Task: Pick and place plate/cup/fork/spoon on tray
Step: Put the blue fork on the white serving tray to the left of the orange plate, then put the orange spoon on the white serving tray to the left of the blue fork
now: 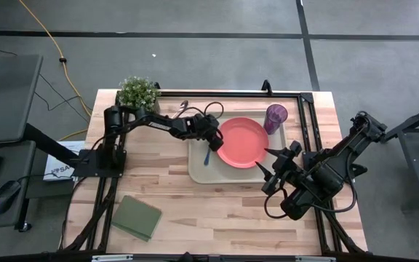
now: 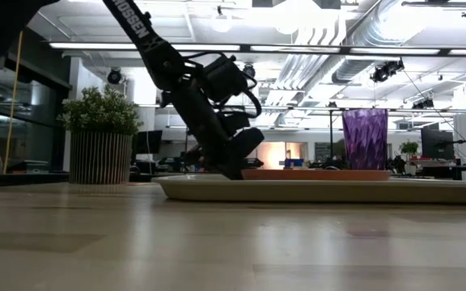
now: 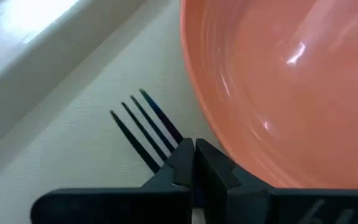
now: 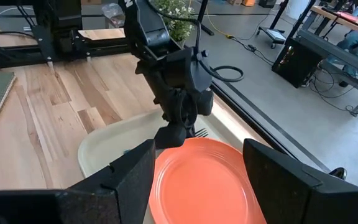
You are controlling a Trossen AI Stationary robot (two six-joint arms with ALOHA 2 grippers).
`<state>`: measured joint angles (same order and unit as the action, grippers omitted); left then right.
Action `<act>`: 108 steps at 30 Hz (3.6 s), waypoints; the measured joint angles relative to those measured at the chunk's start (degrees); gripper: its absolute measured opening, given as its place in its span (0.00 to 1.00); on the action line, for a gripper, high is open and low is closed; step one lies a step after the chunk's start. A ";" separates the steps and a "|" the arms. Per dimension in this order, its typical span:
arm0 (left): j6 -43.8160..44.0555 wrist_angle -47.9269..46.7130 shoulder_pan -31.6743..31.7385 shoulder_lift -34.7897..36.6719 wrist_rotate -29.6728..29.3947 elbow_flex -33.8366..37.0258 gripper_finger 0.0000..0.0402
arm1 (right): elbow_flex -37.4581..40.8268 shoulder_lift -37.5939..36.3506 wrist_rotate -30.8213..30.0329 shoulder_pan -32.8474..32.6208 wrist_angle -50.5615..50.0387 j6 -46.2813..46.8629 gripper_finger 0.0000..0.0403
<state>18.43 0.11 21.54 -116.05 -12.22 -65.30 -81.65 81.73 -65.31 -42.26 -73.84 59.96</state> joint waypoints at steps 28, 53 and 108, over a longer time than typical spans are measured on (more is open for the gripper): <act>1.56 -0.68 -0.57 0.82 -7.94 0.02 0.00 | 0.00 0.07 0.41 -0.02 0.37 0.00 0.59; -12.96 22.19 -26.01 37.17 -15.60 24.15 0.00 | 11.34 0.09 1.17 -6.12 -8.67 15.18 0.59; -15.44 40.20 -28.02 59.03 -21.94 44.76 0.00 | 62.11 -43.31 18.68 10.53 84.41 -52.04 0.59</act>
<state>2.99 40.30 -6.48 -57.02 -34.16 -20.53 -19.53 38.42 -46.63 -31.73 10.57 7.92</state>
